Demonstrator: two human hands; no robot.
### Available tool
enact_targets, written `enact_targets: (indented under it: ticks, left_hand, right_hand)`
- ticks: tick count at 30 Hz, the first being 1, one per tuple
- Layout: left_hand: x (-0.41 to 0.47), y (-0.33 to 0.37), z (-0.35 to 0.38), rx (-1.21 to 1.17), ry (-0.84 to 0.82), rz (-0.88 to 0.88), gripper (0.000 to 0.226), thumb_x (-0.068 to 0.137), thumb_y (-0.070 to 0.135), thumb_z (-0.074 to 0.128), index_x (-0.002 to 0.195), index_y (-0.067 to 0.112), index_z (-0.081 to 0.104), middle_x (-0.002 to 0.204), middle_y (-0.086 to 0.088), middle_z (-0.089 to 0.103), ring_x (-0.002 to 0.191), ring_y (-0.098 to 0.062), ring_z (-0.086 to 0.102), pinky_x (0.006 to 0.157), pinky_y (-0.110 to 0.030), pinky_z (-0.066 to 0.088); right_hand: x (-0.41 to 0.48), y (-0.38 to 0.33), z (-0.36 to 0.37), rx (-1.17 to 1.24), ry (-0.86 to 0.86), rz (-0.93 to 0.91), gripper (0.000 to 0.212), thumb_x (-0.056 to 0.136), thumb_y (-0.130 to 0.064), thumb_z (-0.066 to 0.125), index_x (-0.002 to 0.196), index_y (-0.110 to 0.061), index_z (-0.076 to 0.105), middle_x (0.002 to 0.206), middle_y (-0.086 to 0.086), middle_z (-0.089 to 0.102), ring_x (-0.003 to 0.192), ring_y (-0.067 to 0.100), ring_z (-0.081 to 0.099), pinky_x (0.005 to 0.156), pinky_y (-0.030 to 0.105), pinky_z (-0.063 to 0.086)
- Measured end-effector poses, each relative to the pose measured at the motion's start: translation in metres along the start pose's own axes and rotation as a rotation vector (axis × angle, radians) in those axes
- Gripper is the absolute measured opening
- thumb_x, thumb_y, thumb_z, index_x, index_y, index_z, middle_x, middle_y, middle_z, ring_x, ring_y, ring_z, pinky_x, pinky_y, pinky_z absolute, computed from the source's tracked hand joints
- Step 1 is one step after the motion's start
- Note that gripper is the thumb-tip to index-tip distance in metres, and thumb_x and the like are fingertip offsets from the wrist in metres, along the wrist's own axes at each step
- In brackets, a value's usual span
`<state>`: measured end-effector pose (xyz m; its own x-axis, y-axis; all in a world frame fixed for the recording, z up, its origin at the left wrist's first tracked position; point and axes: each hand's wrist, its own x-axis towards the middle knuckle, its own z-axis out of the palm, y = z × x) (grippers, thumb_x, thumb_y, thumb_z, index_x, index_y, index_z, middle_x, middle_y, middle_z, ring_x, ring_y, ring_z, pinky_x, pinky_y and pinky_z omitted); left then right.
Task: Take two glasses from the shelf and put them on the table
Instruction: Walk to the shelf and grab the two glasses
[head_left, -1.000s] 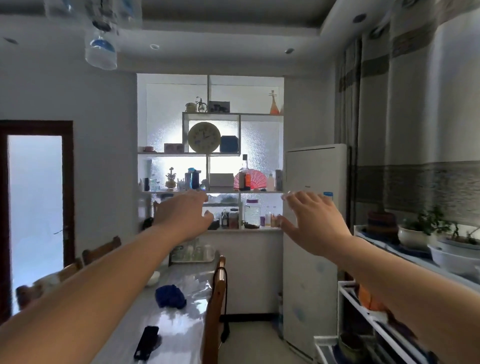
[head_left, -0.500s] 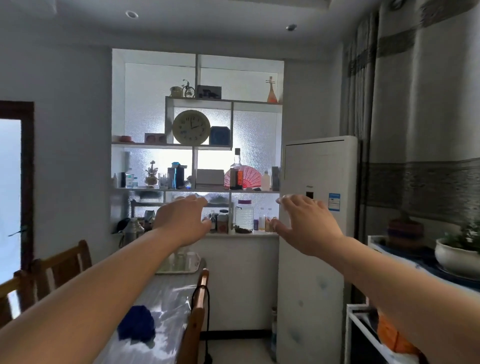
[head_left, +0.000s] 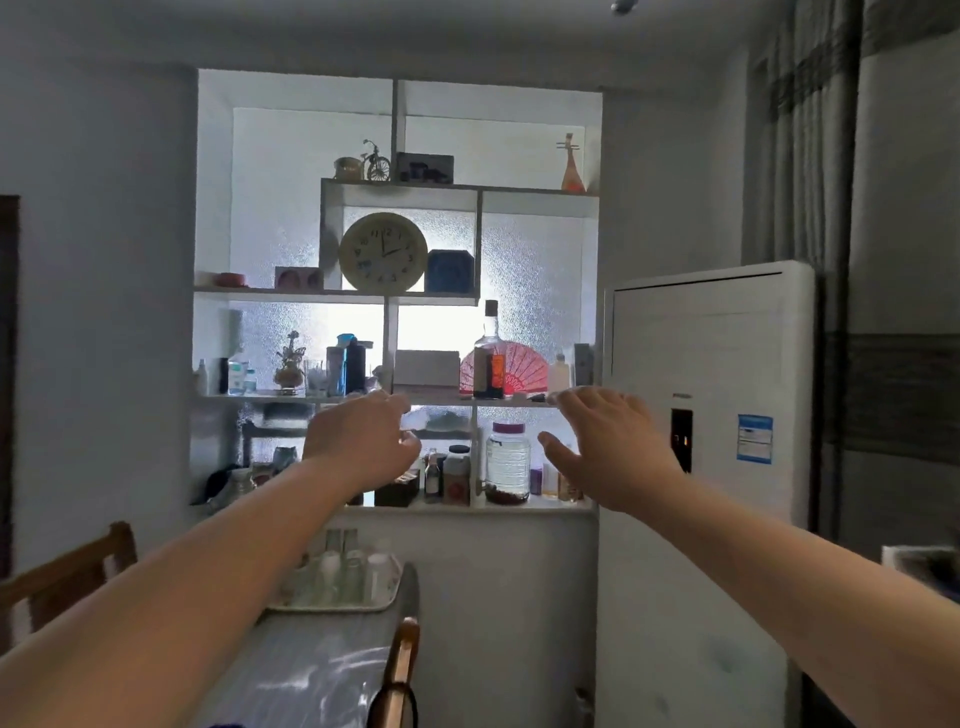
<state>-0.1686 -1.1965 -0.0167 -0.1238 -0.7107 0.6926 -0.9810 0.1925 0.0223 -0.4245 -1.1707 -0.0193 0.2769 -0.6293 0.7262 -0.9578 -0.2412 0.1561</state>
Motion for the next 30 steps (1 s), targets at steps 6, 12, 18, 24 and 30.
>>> enact_targets:
  ticks: [6, 12, 18, 24, 30]
  left_hand:
    - [0.070, -0.004, 0.068, 0.016, 0.046, -0.023, 0.043, 0.082, 0.038, 0.050, 0.124, 0.026, 0.051, 0.127, 0.000, 0.058, 0.108, -0.021, 0.056, 0.080, -0.036, 0.045]
    - [0.151, -0.001, 0.137, 0.076, 0.058, -0.079, 0.040, 0.082, 0.041, 0.050, 0.119, 0.024, 0.052, 0.122, 0.000, 0.059, 0.106, -0.021, 0.056, 0.076, -0.035, 0.043]
    - [0.221, 0.005, 0.194, 0.115, 0.074, -0.112, 0.044, 0.084, 0.041, 0.049, 0.123, 0.022, 0.049, 0.120, -0.003, 0.061, 0.104, -0.023, 0.056, 0.080, -0.038, 0.044]
    - [0.262, -0.015, 0.244, 0.190, 0.036, -0.165, 0.044, 0.085, 0.040, 0.050, 0.124, 0.019, 0.048, 0.121, -0.006, 0.059, 0.102, -0.023, 0.057, 0.080, -0.038, 0.049]
    - [0.304, -0.056, 0.297, 0.225, 0.017, -0.216, 0.039, 0.084, 0.036, 0.048, 0.119, 0.018, 0.051, 0.112, -0.005, 0.062, 0.094, -0.019, 0.058, 0.071, -0.032, 0.046]
  right_hand:
    - [0.059, 0.046, 0.083, -0.001, 0.003, -0.015, 0.055, 0.089, -0.052, 0.039, 0.133, -0.020, 0.041, 0.135, 0.005, 0.053, 0.123, 0.025, 0.046, 0.102, 0.043, 0.032]
    - [0.130, 0.101, 0.167, 0.047, 0.024, -0.072, 0.051, 0.088, -0.051, 0.043, 0.129, -0.020, 0.046, 0.131, 0.004, 0.056, 0.119, 0.023, 0.050, 0.099, 0.041, 0.034]
    - [0.204, 0.149, 0.233, 0.107, 0.053, -0.114, 0.049, 0.088, -0.049, 0.045, 0.126, -0.019, 0.048, 0.129, 0.007, 0.057, 0.117, 0.026, 0.050, 0.097, 0.041, 0.035]
    - [0.256, 0.165, 0.303, 0.187, 0.068, -0.165, 0.047, 0.087, -0.048, 0.047, 0.124, -0.017, 0.050, 0.122, 0.007, 0.061, 0.114, 0.026, 0.052, 0.096, 0.040, 0.035]
    - [0.306, 0.157, 0.380, 0.229, 0.056, -0.209, 0.046, 0.088, -0.048, 0.045, 0.124, -0.020, 0.049, 0.123, 0.005, 0.060, 0.115, 0.025, 0.051, 0.095, 0.038, 0.033]
